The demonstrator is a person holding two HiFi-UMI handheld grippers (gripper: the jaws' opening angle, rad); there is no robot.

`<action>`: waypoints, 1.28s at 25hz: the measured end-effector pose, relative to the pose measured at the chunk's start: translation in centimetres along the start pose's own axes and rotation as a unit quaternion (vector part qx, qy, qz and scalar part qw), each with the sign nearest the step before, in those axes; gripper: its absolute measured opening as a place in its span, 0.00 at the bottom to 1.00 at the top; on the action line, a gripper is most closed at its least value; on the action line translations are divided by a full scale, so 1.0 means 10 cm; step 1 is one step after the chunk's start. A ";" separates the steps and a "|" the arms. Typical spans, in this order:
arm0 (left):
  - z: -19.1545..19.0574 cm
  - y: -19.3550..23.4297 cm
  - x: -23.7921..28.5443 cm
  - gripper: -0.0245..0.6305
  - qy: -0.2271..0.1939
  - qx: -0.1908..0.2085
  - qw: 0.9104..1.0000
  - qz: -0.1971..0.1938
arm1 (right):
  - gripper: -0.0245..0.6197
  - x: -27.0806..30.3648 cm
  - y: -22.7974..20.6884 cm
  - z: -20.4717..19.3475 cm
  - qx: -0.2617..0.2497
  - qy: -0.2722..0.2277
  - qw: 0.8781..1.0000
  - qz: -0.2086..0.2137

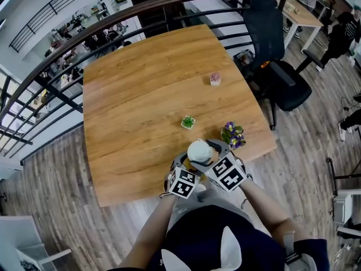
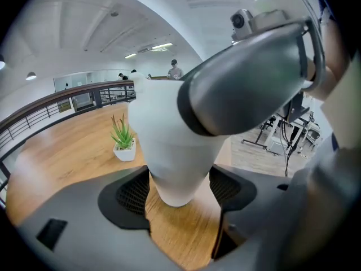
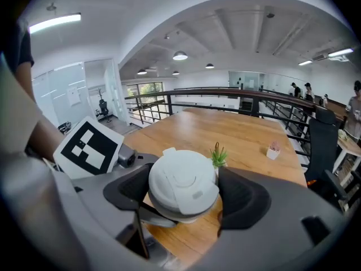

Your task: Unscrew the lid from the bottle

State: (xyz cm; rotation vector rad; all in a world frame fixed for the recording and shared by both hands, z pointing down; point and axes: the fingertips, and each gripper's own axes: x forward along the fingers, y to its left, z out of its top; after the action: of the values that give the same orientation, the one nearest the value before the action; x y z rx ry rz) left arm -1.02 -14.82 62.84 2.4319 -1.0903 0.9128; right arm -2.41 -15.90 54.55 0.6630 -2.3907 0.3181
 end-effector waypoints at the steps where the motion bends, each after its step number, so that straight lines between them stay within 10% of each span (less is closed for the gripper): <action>1: 0.00 0.00 0.00 0.54 0.000 0.000 1.000 0.000 | 0.64 0.00 0.01 0.00 -0.016 0.003 1.000 0.017; 12: -0.02 0.01 0.00 0.54 0.002 -0.005 1.000 0.000 | 0.64 0.02 0.09 -0.02 -0.141 0.045 0.965 0.216; 32: -0.02 0.00 0.00 0.54 0.005 -0.008 1.000 -0.001 | 0.71 0.10 0.06 -0.07 -0.071 -0.003 0.991 0.117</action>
State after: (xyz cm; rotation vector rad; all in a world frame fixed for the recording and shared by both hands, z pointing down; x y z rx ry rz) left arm -1.12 -14.71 62.93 2.4118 -1.0874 0.9123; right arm -3.02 -15.52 55.64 0.3207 -2.4730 0.2408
